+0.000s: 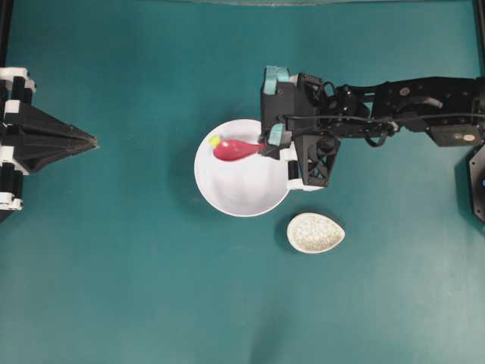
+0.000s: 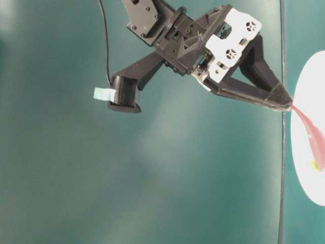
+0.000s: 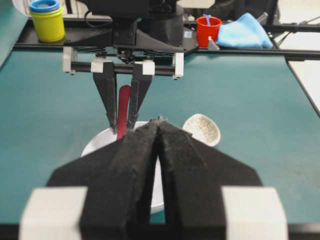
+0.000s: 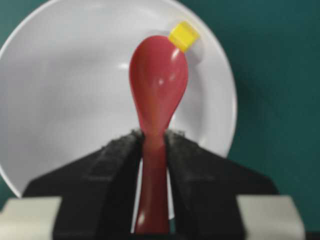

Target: Scoop the yellow hexagonal prism block from the bowl with a spoon using the right arm.

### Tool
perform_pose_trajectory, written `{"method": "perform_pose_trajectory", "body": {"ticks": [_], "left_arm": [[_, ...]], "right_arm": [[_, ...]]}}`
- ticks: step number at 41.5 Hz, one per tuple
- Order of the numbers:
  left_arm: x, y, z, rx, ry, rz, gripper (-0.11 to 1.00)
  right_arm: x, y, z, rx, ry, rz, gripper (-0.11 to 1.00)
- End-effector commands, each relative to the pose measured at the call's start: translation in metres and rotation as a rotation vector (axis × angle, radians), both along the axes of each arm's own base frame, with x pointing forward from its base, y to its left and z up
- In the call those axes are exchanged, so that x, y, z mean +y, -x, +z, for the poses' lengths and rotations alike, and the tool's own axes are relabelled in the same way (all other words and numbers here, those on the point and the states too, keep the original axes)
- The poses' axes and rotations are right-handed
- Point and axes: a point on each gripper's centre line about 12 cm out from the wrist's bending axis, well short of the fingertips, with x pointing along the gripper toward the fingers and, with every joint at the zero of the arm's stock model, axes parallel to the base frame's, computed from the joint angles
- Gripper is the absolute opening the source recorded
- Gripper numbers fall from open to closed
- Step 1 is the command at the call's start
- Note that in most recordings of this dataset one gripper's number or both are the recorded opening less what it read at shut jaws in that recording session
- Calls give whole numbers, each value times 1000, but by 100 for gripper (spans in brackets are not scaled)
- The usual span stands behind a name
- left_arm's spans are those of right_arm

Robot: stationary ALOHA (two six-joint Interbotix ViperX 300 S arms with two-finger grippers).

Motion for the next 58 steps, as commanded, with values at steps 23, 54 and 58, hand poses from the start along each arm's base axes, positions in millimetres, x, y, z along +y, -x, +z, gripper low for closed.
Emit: {"method": "perform_pose_trajectory", "body": {"ticks": [23, 54, 58], "left_arm": [[0, -3, 8, -21, 2, 1, 0], [0, -3, 8, -20, 0, 1, 0], [0, -3, 8, -20, 0, 1, 0]], "right_arm": [[-3, -1, 17, -87, 30, -8, 24], [0, 4, 40, -162, 52, -1, 24], [1, 8, 51, -187, 66, 9, 24]]}}
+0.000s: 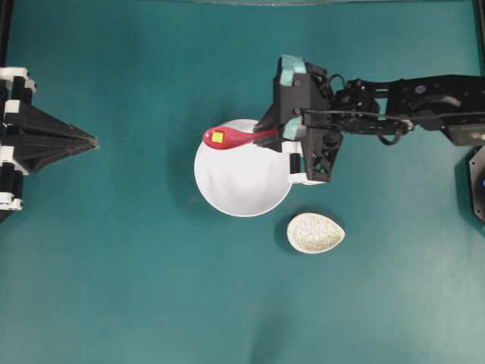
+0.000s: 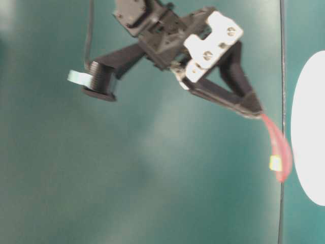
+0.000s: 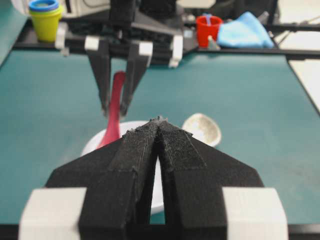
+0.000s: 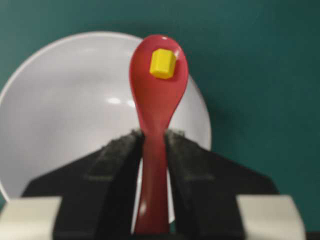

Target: Scoop the yellow hexagonal prism block from the bowl with a spoon using the right arm.

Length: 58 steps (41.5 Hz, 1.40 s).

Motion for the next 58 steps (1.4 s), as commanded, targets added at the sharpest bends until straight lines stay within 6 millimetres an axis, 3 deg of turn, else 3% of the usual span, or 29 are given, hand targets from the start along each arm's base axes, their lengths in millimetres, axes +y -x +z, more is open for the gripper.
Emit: {"method": "perform_pose_trajectory", "body": {"ticks": [1, 30, 41, 58], "left_arm": [[0, -3, 8, -17, 0, 1, 0], [0, -3, 8, -20, 2, 1, 0], [0, -2, 9, -21, 2, 1, 0], [0, -2, 10, -29, 3, 1, 0]], "right_arm": [[2, 5, 28, -71, 25, 13, 24], [23, 53, 86, -234, 70, 67, 24], [32, 63, 91, -255, 69, 91, 24], [35, 64, 92, -261, 71, 99, 24]]}}
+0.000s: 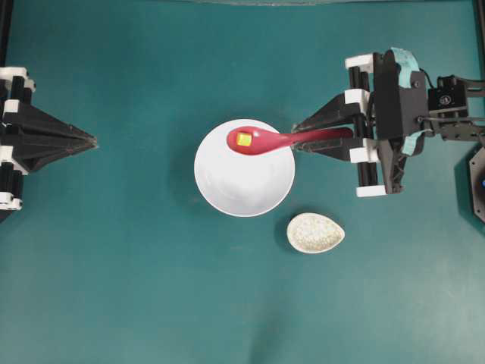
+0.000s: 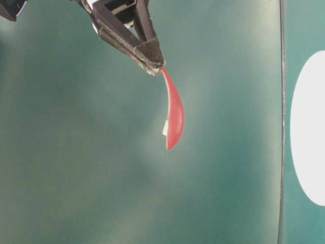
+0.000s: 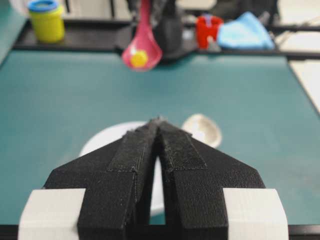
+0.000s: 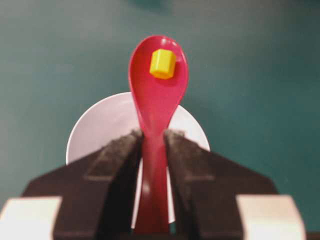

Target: Scoop the yellow hexagonal prism block from the bowl with a spoon using the right arm.

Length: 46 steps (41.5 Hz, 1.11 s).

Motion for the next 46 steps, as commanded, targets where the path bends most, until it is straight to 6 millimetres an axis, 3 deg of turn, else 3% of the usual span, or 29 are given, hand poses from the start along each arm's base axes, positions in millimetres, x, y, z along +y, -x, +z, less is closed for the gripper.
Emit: {"method": "perform_pose_trajectory", "body": {"ticks": [1, 46], "left_arm": [[0, -2, 9, -26, 0, 1, 0], [0, -4, 8, -18, 0, 1, 0]], "right_arm": [[1, 1, 11, -38, 6, 2, 24], [0, -5, 5, -22, 7, 2, 24]]}}
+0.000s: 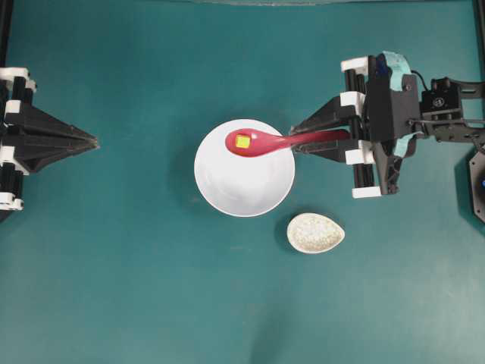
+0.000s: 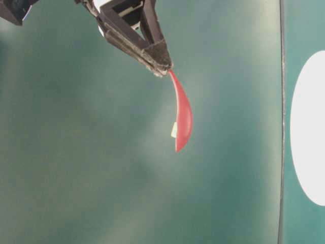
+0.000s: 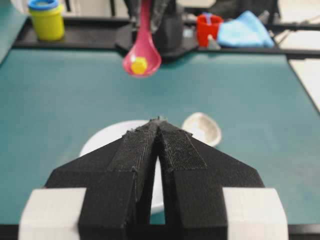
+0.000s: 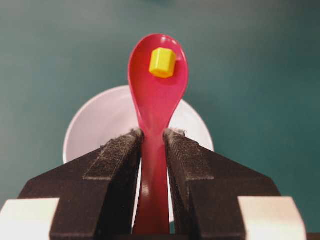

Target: Scoop the yellow hexagonal prism block from the bowl with a spoon using the right arm.

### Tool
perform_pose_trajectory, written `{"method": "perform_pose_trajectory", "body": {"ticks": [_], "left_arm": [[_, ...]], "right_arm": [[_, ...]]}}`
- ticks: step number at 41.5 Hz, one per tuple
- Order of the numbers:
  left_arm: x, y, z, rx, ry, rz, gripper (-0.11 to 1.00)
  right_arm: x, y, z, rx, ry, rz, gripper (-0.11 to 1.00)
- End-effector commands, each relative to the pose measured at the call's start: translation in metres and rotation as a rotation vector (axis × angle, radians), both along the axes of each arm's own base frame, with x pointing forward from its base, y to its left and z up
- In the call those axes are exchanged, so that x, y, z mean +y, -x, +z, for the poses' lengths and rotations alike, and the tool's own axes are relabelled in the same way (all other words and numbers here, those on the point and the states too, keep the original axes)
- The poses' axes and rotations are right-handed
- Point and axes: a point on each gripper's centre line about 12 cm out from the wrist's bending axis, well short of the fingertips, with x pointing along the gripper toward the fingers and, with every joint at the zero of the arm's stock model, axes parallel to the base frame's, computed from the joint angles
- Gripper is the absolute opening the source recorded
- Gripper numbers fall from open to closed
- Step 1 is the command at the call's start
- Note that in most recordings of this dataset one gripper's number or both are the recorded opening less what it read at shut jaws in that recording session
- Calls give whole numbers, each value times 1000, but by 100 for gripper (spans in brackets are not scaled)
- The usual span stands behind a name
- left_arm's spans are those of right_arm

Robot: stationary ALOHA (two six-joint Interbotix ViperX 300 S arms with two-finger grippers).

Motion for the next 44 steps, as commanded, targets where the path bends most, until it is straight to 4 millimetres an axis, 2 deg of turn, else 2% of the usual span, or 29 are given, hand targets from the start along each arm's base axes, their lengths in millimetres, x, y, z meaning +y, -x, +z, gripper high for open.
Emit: {"method": "perform_pose_trajectory", "body": {"ticks": [1, 44], "left_arm": [[0, -3, 9, -25, -2, 0, 0], [0, -3, 9, -26, -12, 0, 0]], "right_arm": [[0, -2, 12, -39, 6, 0, 24], [0, -5, 3, -13, 4, 0, 24]]}}
